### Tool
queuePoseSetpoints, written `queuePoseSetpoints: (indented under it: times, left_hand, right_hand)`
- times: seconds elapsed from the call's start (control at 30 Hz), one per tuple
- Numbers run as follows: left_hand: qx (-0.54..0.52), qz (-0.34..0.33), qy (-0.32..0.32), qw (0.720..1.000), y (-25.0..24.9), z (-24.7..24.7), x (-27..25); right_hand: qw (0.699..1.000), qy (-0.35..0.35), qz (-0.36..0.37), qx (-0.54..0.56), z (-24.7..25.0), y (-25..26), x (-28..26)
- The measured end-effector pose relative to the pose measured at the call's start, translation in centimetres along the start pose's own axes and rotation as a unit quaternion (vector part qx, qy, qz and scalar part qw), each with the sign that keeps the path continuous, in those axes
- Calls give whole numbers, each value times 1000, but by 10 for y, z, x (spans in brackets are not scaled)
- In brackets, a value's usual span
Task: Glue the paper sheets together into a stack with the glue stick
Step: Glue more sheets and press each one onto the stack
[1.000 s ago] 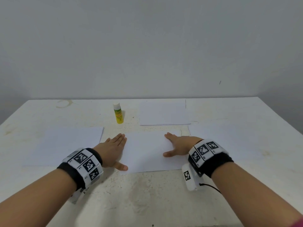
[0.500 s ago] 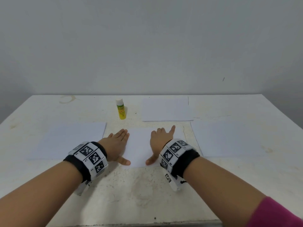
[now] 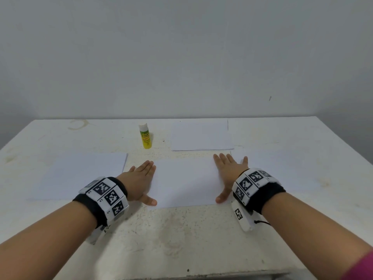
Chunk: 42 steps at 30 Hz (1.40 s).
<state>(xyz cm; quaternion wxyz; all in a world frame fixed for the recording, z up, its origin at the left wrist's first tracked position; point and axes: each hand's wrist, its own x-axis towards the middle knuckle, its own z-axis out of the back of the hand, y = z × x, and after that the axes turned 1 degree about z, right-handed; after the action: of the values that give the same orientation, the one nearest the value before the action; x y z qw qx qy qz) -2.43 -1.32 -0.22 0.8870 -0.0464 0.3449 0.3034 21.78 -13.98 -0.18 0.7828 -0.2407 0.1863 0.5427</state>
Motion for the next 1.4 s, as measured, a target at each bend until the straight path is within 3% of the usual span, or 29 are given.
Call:
queuePoseSetpoints:
  times: [0.17,0.33,0.57,0.9,1.07,1.2,1.3,1.4]
  left_hand:
    - [-5,-8,7,1000,0,1,-1]
    - [-15,-13,2,1000,2,-1,1]
    - [-19,-12,5,1000,3,-3,2]
    - [-73,-28,-11,997,8,-4,1]
    - [-96,-18,-39,994,10,-4,4]
    - [-77,0,-60,995,5,-4,3]
    - [-70,9,-61,996,4,-4,1]
    - [-73,9,-55,996,4,-3,-1]
  right_hand:
    - [1000,-7,8,-15,13,-22,3]
    - [984,-101,68,131,8,-22,16]
    - [994,-17,85,73,6,-16,4]
    - [994,16,99,34,6,-19,3]
    - [994,-5,105,-26,23,18,-4]
    - [970,-67,232,32,36,88,0]
    - [964,-35,259,54,32,117,8]
    - [969,-15,240,62,27,102,10]
